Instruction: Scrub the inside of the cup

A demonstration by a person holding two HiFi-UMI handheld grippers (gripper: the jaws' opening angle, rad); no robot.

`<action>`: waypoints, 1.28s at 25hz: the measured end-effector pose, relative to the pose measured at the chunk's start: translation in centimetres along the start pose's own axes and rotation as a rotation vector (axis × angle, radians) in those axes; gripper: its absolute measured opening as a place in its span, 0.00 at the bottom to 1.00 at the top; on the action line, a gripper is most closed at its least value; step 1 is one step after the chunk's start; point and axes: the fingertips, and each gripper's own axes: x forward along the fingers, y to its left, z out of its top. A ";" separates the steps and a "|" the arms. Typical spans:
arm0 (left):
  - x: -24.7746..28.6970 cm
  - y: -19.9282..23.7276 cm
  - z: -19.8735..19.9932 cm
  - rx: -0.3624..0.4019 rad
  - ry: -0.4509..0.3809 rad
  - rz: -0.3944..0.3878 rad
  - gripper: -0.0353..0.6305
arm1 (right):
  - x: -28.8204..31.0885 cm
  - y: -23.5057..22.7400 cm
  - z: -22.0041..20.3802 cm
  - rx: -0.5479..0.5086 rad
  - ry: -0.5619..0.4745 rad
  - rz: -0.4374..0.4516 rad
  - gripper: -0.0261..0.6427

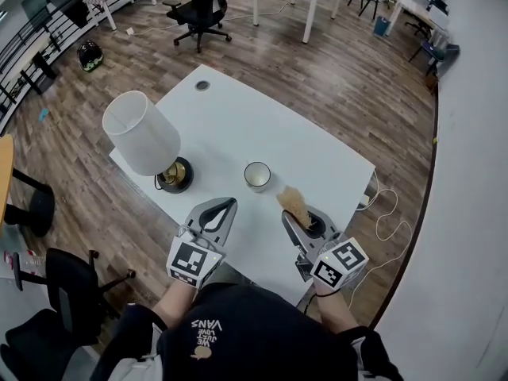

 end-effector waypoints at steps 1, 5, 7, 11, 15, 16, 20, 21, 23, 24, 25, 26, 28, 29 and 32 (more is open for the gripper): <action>-0.3 -0.1 0.1 -0.002 -0.001 0.002 0.07 | -0.1 0.3 -0.2 -0.007 0.007 0.008 0.19; -1.6 -0.5 0.6 0.006 -0.020 0.014 0.07 | -0.3 1.4 -0.9 -0.029 0.032 0.022 0.19; -1.9 -0.7 0.7 0.007 -0.026 0.017 0.07 | -0.5 1.7 -1.2 -0.031 0.036 0.018 0.19; -2.2 -0.9 0.9 -0.002 -0.034 0.025 0.07 | -0.8 1.9 -1.3 -0.037 0.041 0.017 0.19; -2.0 -1.2 1.0 -0.017 -0.041 0.029 0.07 | -0.8 1.8 -1.2 -0.043 0.041 0.020 0.19; -2.0 -1.3 1.0 -0.017 -0.042 0.028 0.07 | -0.7 1.8 -1.1 -0.043 0.040 0.021 0.19; -2.1 -1.4 1.1 -0.032 -0.051 0.023 0.07 | -0.5 1.8 -0.8 -0.045 0.033 0.020 0.19; -2.2 -1.4 1.2 -0.036 -0.053 0.021 0.07 | -0.5 1.8 -0.7 -0.046 0.032 0.020 0.19; -2.2 -1.4 1.1 -0.038 -0.051 0.019 0.07 | -0.4 1.9 -0.6 -0.045 0.031 0.019 0.19; -2.2 -1.4 1.1 -0.038 -0.048 0.017 0.07 | -0.3 1.8 -0.6 -0.045 0.032 0.017 0.19; -2.1 -1.4 1.1 -0.037 -0.047 0.016 0.07 | -0.4 1.8 -0.6 -0.044 0.032 0.016 0.19; -2.1 -1.5 1.1 -0.035 -0.048 0.014 0.07 | -0.4 1.8 -0.6 -0.043 0.033 0.016 0.19; -2.0 -1.8 1.3 -0.025 -0.052 0.012 0.07 | -0.5 1.8 -0.8 -0.041 0.034 0.019 0.19; -1.9 -1.8 1.3 -0.021 -0.051 0.010 0.07 | -0.5 1.8 -0.8 -0.039 0.034 0.020 0.19; -1.7 -1.8 1.2 -0.023 -0.044 0.008 0.07 | -0.4 1.6 -0.7 -0.038 0.031 0.018 0.19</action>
